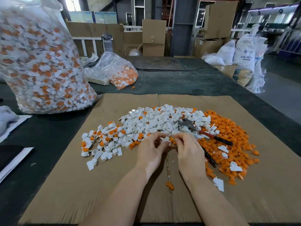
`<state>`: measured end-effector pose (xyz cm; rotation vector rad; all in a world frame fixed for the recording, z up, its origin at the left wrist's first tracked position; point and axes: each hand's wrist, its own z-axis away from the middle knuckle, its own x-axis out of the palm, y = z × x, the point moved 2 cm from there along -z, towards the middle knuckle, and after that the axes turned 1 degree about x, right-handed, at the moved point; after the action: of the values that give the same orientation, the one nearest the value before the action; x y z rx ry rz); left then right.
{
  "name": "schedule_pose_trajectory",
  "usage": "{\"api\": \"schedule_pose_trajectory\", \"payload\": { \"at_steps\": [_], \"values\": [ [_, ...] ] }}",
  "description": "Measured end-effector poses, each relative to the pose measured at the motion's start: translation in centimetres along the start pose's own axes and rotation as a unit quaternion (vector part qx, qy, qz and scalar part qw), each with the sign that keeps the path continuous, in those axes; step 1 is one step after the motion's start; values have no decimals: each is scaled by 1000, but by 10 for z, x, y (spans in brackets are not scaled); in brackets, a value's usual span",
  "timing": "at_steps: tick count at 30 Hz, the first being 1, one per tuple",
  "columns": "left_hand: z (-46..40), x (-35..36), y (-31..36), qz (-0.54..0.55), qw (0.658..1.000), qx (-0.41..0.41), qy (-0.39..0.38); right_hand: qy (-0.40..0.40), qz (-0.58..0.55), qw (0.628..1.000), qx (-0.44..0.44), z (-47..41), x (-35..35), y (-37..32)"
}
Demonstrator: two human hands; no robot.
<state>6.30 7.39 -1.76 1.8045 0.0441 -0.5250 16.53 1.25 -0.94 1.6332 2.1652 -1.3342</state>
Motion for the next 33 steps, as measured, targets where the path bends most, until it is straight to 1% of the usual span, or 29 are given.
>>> {"api": "schedule_pose_trajectory", "payload": {
  "at_steps": [3,6,11,15,18,24,33],
  "values": [
    [1,-2,0,2,1000,1,4,-31,-28,999,19,-1,0,1],
    [1,-2,-3,-4,1000,-6,14,-29,-43,998,36,0,0,2],
    [1,-2,-5,2,1000,-13,28,-10,-51,999,4,1,-2,0],
    [1,-2,-3,-3,1000,-10,9,-3,-49,999,-14,0,-3,-1],
    [2,-2,-3,-4,1000,-10,10,-12,-56,998,-27,0,-4,-1],
    [3,-2,-5,45,998,-26,28,-17,-84,996,9,0,-2,3],
    [3,-1,-7,69,997,-25,17,-18,-42,999,-10,1,-1,1]
  ]
}}
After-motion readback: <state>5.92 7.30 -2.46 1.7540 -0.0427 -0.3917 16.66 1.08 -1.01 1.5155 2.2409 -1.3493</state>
